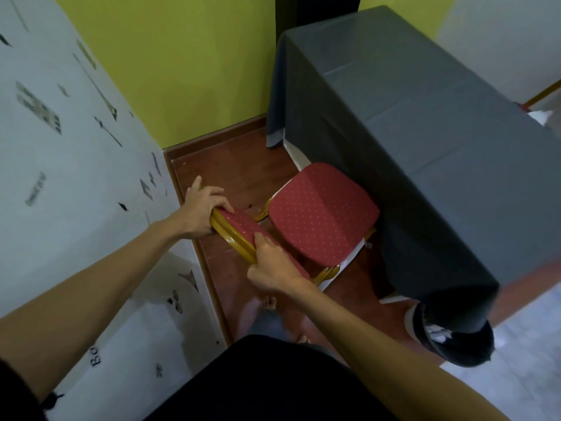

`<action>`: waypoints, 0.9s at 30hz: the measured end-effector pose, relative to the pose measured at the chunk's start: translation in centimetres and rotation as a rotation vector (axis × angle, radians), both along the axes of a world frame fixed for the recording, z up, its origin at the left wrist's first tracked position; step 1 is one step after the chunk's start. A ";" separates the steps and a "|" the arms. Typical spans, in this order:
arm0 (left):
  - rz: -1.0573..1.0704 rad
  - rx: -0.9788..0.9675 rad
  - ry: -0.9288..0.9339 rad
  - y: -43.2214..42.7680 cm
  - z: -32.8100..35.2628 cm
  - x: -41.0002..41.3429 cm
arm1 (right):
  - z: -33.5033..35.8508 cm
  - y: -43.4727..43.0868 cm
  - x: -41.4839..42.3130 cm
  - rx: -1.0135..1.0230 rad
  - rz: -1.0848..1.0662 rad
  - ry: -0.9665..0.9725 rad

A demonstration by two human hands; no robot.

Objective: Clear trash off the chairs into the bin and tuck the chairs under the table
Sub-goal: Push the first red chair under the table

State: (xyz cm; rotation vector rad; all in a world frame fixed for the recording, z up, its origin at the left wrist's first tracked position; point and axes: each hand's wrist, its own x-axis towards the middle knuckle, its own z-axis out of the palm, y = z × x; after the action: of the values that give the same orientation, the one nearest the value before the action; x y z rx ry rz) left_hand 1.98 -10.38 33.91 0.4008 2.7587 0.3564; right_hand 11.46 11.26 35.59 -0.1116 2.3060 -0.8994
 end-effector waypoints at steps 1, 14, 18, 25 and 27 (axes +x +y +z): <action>0.000 0.011 -0.014 0.4 0.1 -0.1 | -0.1 0.4 0.0 -0.003 0.003 0.005; -0.052 0.030 -0.046 5.2 1.4 -6.7 | -0.7 3.5 -5.0 0.073 -0.097 0.199; -0.052 0.042 -0.024 6.1 1.5 -10.0 | -1.4 3.5 -5.7 0.269 -0.283 0.393; 0.004 -0.044 -0.009 7.7 2.8 -14.4 | -0.7 4.3 -10.3 0.354 -0.222 0.496; 0.024 -0.037 -0.001 7.9 3.0 -15.9 | -0.5 4.4 -12.2 0.354 -0.203 0.471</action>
State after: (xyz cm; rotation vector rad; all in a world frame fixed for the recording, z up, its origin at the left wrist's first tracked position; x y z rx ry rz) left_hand -13.92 -2.51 36.95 0.3587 2.7665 0.3109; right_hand -0.72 15.65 35.08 0.0740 2.9234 -0.5863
